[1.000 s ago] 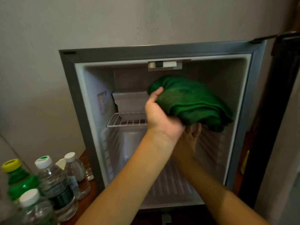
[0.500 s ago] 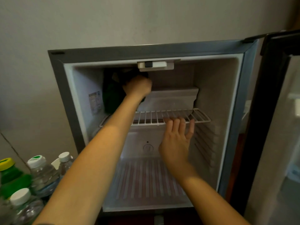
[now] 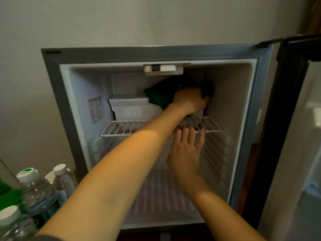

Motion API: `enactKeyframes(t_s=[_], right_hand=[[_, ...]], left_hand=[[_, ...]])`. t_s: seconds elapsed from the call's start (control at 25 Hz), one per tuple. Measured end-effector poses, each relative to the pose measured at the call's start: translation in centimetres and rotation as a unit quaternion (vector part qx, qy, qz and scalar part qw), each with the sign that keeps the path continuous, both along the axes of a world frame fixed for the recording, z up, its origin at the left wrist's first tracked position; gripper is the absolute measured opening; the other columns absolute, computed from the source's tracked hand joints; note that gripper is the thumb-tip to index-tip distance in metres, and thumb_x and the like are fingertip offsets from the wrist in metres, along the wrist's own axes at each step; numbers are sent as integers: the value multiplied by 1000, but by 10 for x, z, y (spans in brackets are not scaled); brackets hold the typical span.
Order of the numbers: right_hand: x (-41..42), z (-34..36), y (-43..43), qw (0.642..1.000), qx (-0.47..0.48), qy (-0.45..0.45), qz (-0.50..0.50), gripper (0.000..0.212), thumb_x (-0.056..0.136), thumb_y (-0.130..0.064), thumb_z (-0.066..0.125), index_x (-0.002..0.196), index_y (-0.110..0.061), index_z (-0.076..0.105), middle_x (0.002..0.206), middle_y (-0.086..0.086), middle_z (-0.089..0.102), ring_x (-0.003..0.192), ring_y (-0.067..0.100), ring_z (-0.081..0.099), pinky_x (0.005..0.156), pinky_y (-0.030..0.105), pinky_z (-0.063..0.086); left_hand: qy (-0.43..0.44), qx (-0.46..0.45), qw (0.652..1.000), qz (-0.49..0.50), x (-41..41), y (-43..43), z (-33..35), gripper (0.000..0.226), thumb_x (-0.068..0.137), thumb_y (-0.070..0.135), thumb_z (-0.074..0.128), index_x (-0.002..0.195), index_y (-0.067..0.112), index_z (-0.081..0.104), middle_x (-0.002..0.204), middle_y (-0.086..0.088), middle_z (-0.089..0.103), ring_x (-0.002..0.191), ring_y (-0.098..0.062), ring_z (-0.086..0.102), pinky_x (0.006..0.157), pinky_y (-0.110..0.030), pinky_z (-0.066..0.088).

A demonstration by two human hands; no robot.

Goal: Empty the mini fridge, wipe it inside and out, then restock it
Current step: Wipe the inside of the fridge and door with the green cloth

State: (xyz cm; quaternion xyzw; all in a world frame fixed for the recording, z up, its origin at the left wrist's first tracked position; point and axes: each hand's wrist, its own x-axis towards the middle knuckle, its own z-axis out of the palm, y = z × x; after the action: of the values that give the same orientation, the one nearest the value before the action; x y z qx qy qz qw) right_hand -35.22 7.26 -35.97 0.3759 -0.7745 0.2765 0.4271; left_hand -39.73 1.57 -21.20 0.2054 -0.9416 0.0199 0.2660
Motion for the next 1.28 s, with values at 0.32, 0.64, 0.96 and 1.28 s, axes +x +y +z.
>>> enactKeyframes(t_s=[0.32,0.64,0.96,1.28], right_hand=[[-1,-1,7,1000,15,7,9,57,67,-12,26,116,-11,54,108,10,55,119,32,43,112,57,10],[10,5,3,999,-21,-24,18,58,62,-20,19,106,-7,55,104,14,56,117,34,41,112,59,10],[-2,-1,1,1000,-5,10,12,50,74,-22,41,118,-6,59,113,16,60,121,35,39,111,57,10],[-4,0,9,1000,9,19,14,55,64,-15,34,116,-12,53,110,9,54,120,29,41,111,56,8]], left_hand=[[49,21,973,224,85,-74,-5,63,97,48,30,145,7,30,151,-21,25,136,-37,28,109,-44,26],[224,152,921,280,32,-62,8,61,99,42,29,148,5,25,154,-22,21,141,-38,20,114,-48,19],[69,79,994,-17,-17,8,11,44,102,34,31,129,8,53,134,-14,52,119,-30,50,93,-33,40],[61,36,981,182,23,-33,-3,70,96,53,30,148,6,22,151,-18,29,136,-36,30,110,-44,25]])
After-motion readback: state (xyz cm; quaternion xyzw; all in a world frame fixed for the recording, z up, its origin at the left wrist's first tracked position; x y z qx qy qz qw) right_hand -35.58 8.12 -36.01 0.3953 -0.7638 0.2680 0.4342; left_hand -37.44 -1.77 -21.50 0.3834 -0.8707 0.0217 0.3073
